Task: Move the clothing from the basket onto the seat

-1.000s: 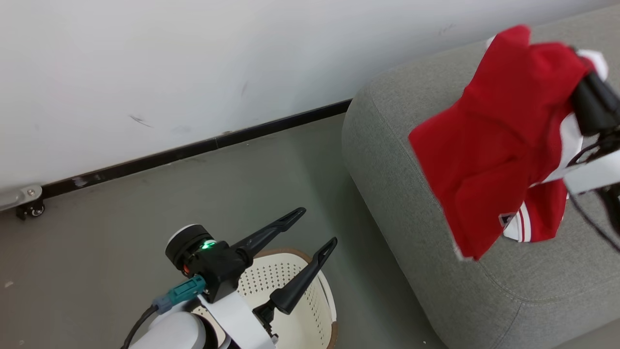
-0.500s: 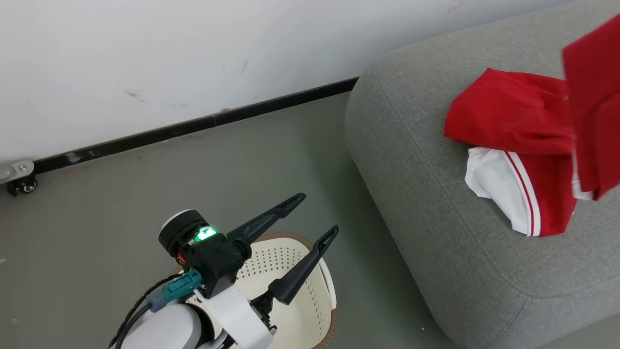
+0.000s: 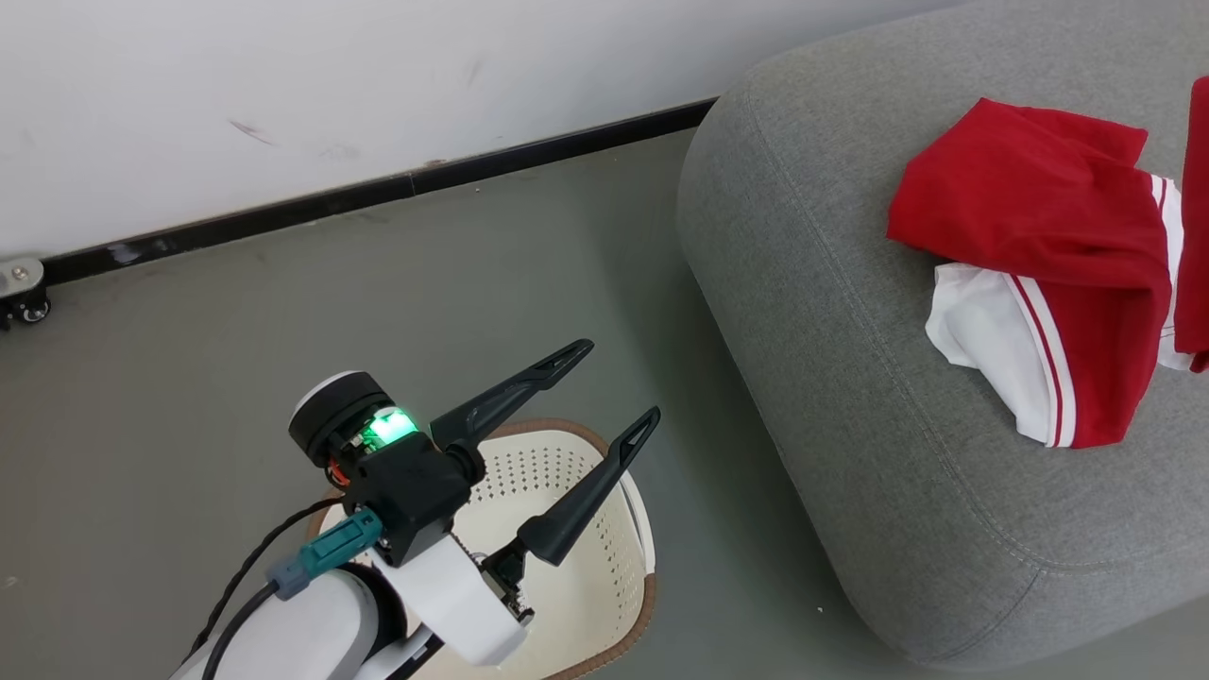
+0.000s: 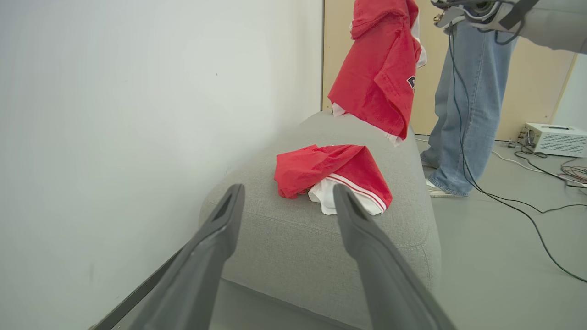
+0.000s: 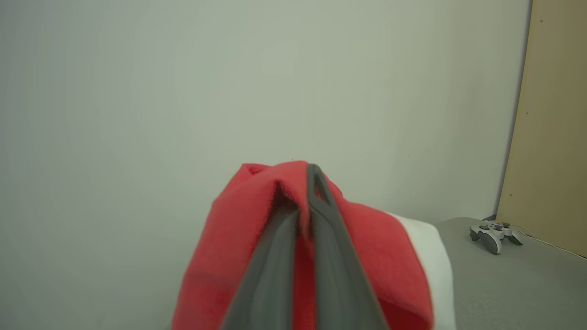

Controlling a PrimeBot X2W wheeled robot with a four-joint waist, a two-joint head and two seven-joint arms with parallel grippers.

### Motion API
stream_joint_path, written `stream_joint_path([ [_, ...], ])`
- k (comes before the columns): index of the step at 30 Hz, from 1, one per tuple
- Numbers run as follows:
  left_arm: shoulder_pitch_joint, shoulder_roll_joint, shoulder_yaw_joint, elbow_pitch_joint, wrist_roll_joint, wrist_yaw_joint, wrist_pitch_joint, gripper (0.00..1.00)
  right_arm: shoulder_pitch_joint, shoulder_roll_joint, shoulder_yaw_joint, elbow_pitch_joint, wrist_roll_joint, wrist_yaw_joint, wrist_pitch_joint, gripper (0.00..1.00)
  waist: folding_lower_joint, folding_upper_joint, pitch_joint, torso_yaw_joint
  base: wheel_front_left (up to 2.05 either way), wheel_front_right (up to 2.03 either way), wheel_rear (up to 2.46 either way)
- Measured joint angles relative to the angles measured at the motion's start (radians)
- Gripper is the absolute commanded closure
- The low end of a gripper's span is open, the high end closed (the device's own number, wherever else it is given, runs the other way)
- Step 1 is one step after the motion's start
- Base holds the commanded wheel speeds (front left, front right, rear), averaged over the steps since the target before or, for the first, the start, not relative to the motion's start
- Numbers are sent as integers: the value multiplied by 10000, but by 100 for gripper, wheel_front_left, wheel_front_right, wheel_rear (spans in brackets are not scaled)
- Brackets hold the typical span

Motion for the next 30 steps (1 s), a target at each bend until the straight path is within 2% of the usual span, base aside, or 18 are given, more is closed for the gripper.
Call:
stream_joint_path([
  [8, -272, 0, 81, -405, 58, 84, 180, 0, 647, 88, 61, 807, -6, 0, -316, 100, 0, 0, 513, 57, 0, 0, 0],
  [14, -499, -58, 38, -543, 232, 107, 355, 0, 1268, 849, 470, 1480, -171, 2, -606, 100, 0, 0, 867, 143, 0, 0, 0],
  [21, -711, -96, -8, -604, 318, 109, 447, 0, 1483, 1519, 430, 2318, -334, 2, -1018, 100, 0, 0, 1257, 287, 0, 0, 0],
  [30, -961, -111, -61, -619, 408, 107, 608, 0, 1791, 2441, 633, 3513, -752, 2, -1030, 100, 0, 0, 1686, 475, 0, 0, 0],
])
